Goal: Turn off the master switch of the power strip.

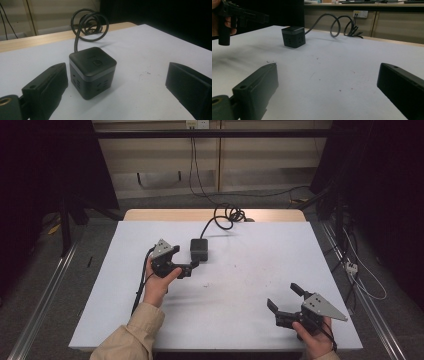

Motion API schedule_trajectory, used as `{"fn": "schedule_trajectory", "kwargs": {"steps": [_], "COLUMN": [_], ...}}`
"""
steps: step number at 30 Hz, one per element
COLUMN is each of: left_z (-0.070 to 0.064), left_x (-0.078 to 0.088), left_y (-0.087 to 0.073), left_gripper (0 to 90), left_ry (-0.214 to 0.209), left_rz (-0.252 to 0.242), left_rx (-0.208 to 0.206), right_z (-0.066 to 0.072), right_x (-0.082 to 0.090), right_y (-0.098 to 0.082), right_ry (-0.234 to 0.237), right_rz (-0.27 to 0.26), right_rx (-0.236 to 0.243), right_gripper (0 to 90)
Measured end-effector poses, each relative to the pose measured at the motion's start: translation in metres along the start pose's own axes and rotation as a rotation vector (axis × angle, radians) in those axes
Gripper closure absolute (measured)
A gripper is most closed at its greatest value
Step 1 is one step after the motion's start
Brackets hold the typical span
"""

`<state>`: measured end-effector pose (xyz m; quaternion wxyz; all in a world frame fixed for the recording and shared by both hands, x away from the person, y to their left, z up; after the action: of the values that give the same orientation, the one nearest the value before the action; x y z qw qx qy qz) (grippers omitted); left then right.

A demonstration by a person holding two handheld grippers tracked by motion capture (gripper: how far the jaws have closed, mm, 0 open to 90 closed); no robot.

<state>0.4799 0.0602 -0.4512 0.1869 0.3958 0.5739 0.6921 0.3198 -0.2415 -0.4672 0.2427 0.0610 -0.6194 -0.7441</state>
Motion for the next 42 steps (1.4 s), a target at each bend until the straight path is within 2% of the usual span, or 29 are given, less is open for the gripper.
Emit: {"fn": "schedule_trajectory", "kwargs": {"steps": [5,10,13,19,23,32,36,39,42], "left_z": [0.001,0.002,0.003,0.002,0.002,0.006,0.008,0.008,0.009], "left_x": [-0.002,-0.002,-0.003,-0.006,-0.009,-0.012,-0.013,-0.014,-0.016], "left_y": [-0.002,-0.002,-0.001,0.006,0.008,0.009,0.010,0.010,0.011], "left_gripper": [3.9,3.9,3.9,3.8,3.8,3.9,4.2,4.2,4.2], "left_ry": [-0.006,-0.003,0.001,-0.005,-0.005,0.002,-0.009,-0.009,-0.004], "left_rz": [0.011,0.002,0.014,0.019,0.010,0.036,0.045,0.060,0.056], "left_rx": [-0.008,0.006,0.006,-0.017,-0.012,-0.019,0.007,0.003,0.015], "right_z": [0.000,0.000,-0.001,-0.001,0.000,0.000,0.000,0.000,0.000], "right_x": [0.000,0.000,0.000,0.000,0.000,0.000,0.000,0.000,0.000], "right_y": [0.000,0.000,0.000,0.000,0.000,0.000,0.001,0.000,0.001], "right_ry": [0.001,0.000,-0.001,0.000,0.002,0.003,0.005,0.005,0.005], "right_rz": [0.002,0.001,0.000,-0.001,0.000,-0.001,-0.001,-0.001,-0.001], "right_rx": [0.000,-0.001,-0.002,-0.003,-0.002,0.000,0.001,0.002,0.002], "right_gripper": [3.0,2.9,2.9,2.9,3.0,3.0,3.0,3.1,3.1]}}
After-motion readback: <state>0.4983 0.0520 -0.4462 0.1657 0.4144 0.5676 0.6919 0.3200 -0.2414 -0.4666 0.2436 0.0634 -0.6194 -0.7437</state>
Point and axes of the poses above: each handheld gripper's, and its own axes: x roughly backward along the jaws, y roughly out of its top, z roughly to its left, the point moved 8 cm from there along -x, roughly forward along the jaws, and after that the axes turned 11 degrees about -x, right-handed, at the moved point
